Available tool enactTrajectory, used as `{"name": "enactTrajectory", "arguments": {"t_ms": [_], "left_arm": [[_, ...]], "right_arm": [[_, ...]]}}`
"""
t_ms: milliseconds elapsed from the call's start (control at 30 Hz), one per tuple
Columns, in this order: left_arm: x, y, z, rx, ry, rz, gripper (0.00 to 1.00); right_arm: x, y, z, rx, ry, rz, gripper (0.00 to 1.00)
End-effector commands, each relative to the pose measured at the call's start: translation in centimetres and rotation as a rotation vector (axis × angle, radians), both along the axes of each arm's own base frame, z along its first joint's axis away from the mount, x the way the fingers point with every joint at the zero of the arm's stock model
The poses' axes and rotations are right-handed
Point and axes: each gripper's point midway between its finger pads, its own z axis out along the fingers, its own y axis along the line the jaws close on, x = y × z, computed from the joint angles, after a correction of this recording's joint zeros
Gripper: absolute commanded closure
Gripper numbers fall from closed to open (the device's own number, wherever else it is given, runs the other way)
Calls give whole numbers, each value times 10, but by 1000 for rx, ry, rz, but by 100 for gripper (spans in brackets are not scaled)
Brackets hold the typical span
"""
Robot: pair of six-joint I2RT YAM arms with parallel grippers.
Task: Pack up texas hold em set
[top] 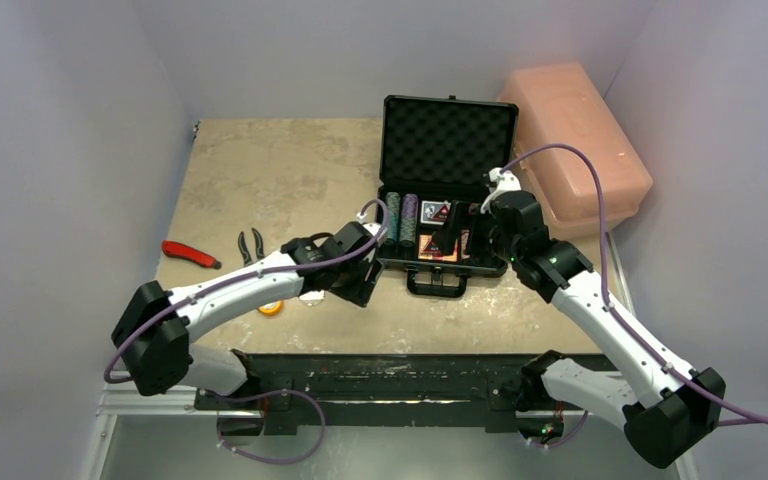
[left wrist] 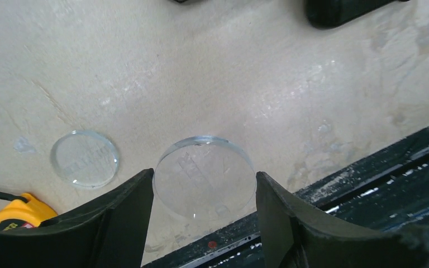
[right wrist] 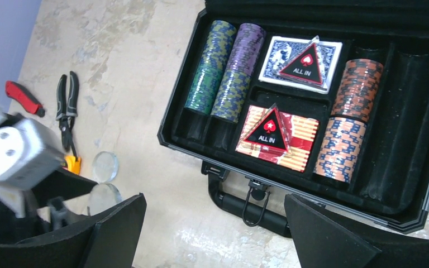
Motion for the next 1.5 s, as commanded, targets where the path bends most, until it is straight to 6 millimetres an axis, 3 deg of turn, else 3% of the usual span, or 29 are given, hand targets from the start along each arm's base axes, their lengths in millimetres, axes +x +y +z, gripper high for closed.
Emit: {"name": "enactTrajectory", "arguments": {"t_ms": [0,133,333,533,733,900,1200,1467], "left_arm": [[1,-2,59,-34,-69,-99,80],[3,1,93,-17,-110,-162,100],[14,2,133,13,-195,-247,100],[16,-22,151,-63,-270,-441,100],[25,-43,159,-87,-307,-541,100],[20,-62,173,-168,-314,-618,100],[2,-62,173,-253,-348,-680,100],[-1,-64,167,-259,-326,-694,100]], "right_arm": [[-6,12,12,46,-11,65,1],[-9,21,18,84,-15,106,1],[-15,36,25,154,-14,173,1],[-22,58,30,251,4,270,1],[-30,78,38,340,23,372,5],[-38,92,41,425,63,445,9],[-47,102,40,486,113,505,19],[-51,109,34,481,140,524,28]]}}
